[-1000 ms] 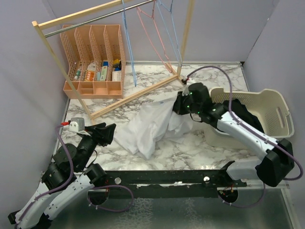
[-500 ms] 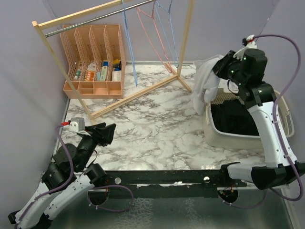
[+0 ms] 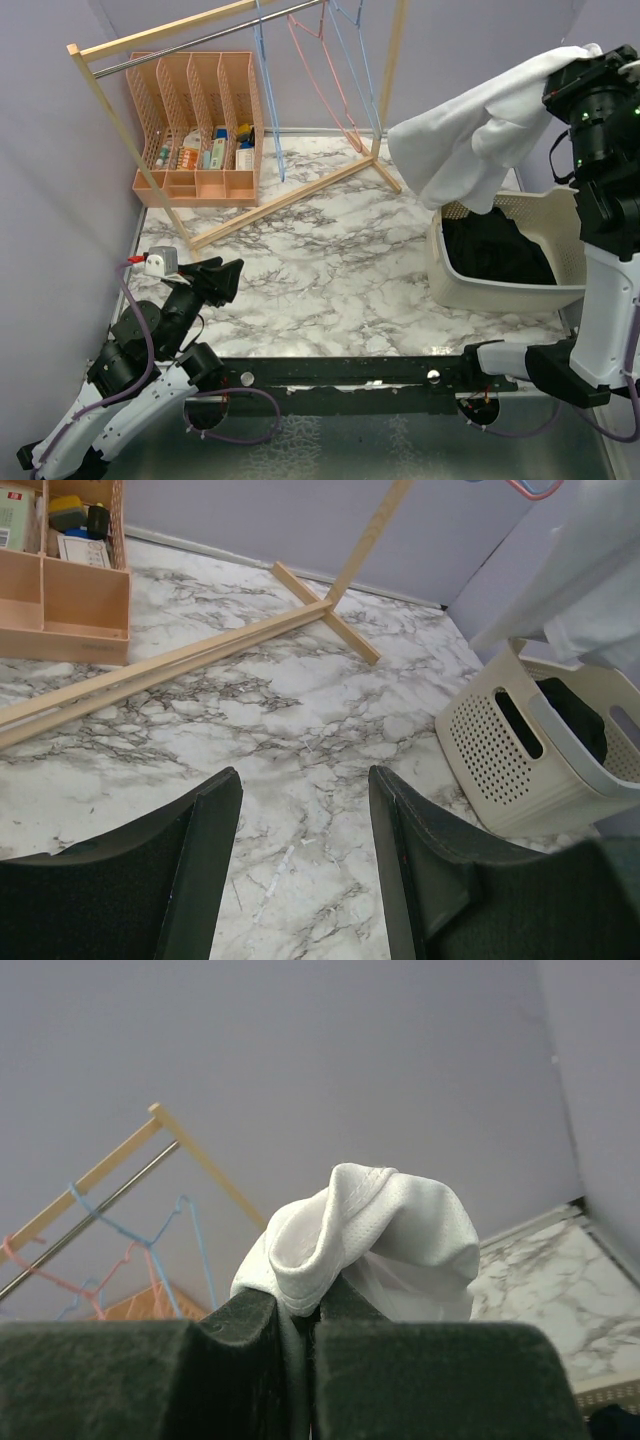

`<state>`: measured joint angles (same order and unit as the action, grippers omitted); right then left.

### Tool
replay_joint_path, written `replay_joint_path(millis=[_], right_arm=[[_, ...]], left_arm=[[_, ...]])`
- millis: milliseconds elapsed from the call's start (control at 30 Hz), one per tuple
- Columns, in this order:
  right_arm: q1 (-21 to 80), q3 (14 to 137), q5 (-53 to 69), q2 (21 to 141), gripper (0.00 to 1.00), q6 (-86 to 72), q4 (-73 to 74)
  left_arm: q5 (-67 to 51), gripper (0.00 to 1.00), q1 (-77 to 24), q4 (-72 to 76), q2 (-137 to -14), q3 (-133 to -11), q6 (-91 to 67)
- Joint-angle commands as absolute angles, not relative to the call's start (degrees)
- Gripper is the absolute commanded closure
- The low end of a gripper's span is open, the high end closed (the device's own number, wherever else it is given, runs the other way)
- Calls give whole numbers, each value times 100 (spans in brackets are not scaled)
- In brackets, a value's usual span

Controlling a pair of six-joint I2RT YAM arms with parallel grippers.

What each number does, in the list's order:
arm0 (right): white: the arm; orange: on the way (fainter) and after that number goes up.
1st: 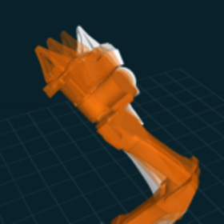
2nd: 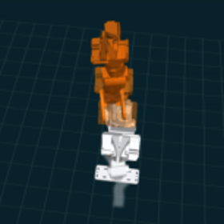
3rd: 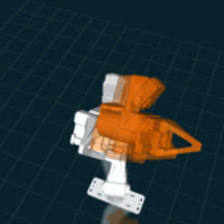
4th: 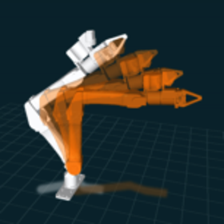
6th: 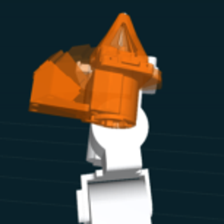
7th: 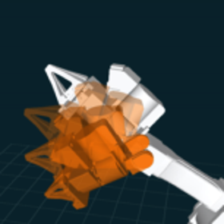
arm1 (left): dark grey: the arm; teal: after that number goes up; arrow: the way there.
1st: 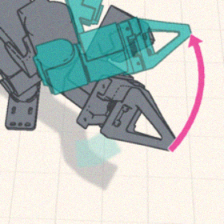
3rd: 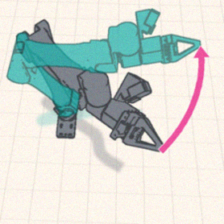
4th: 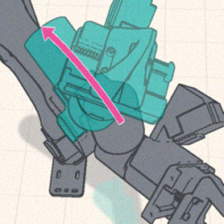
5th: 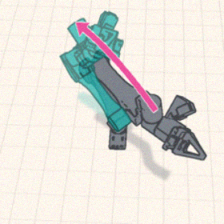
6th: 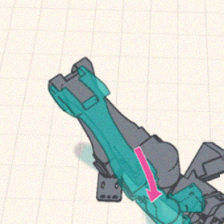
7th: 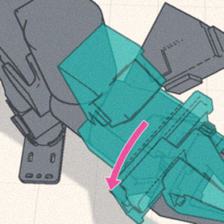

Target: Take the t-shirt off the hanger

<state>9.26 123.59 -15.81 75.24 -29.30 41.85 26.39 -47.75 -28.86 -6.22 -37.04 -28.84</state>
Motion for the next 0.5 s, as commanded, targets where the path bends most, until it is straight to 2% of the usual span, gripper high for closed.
replay_joint_path(millis=[0, 167, 367, 467], right_arm=[[882, 12291, -3215, 7392, 99, -2325, 4433], [881, 11239, -4112, 7010, 99, -2186, 4121], [879, 10814, -4592, 6789, 99, -2303, 4375], [879, 10170, -4679, 6609, 99, -2397, 4434]], left_arm=[[2527, 44, -4798, -2832, -581, -3753, -2858], [2496, 44, -4793, -2830, -595, -3744, -2858], [2459, 44, -4791, -2808, -652, -3731, -2861], [2413, 44, -4798, -2806, -705, -3735, -2859]])
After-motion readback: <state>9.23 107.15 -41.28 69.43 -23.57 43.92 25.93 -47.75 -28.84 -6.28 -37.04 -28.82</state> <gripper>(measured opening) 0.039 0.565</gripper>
